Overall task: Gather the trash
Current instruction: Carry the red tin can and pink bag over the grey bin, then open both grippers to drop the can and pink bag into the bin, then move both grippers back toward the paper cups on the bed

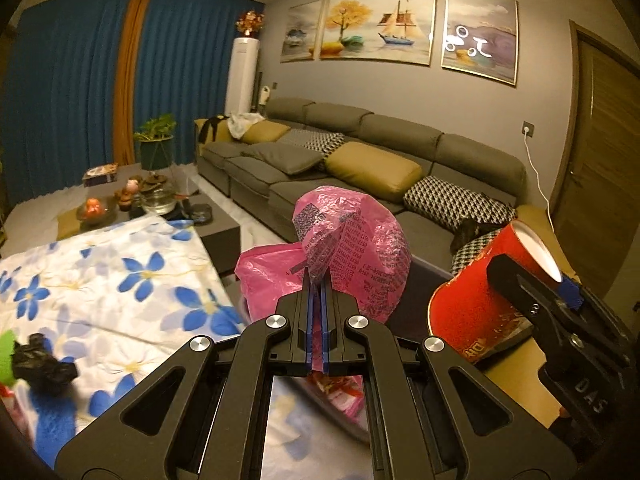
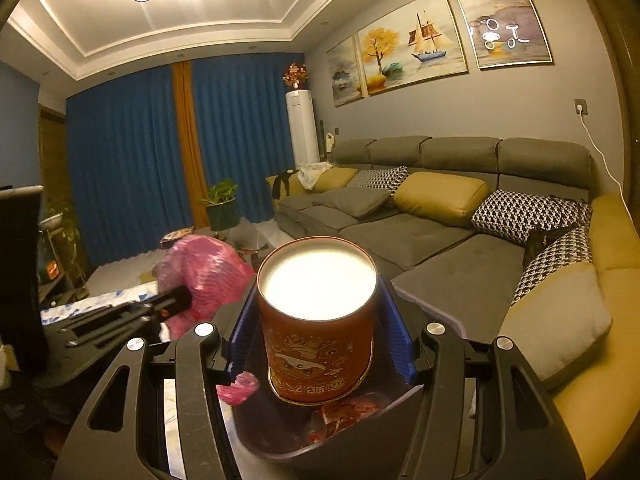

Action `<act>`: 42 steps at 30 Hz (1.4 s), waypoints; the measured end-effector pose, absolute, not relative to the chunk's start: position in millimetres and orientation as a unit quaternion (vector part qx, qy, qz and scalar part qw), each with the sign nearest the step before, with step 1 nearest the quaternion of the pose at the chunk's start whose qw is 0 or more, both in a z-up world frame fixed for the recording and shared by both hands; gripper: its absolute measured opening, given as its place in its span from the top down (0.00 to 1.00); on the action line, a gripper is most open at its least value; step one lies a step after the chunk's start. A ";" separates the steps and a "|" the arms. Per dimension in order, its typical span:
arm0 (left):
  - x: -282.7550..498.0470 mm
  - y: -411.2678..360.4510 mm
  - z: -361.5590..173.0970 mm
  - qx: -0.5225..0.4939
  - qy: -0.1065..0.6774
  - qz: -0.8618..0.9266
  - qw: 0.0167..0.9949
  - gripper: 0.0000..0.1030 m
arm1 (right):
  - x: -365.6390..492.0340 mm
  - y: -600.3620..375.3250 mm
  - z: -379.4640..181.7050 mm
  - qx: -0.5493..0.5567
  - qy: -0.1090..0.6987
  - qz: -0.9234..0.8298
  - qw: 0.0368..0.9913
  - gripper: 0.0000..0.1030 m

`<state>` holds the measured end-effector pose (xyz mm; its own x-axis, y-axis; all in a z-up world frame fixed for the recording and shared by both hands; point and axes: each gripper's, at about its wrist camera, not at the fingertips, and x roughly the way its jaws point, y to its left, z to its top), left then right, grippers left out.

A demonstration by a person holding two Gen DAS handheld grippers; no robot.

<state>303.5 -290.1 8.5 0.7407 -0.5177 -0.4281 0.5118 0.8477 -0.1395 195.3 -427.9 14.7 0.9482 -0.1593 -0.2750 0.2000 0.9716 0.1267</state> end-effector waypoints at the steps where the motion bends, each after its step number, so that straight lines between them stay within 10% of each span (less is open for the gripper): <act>1: 306.2 -295.1 5.8 -0.006 0.235 -0.279 0.931 0.98 | 197.1 -428.8 13.9 0.075 0.134 -0.093 0.984 0.46; 20: 334.7 -328.9 -31.9 -0.018 0.295 -0.331 0.896 0.96 | 218.2 -437.6 -2.5 0.083 0.153 -0.116 0.978 0.45; 22: 339.6 -327.5 -37.1 -0.028 0.310 -0.334 0.890 0.85 | 220.5 -438.7 -4.6 0.085 0.156 -0.117 0.977 0.45; 26: 341.1 -313.5 -41.3 -0.031 0.307 -0.303 0.902 0.33 | 225.1 -437.2 -8.0 0.087 0.161 -0.115 0.976 0.45; 42: 252.6 -191.1 -4.4 -0.029 0.184 -0.147 0.971 0.13 | 212.7 -418.9 2.9 0.085 0.138 -0.103 0.981 0.20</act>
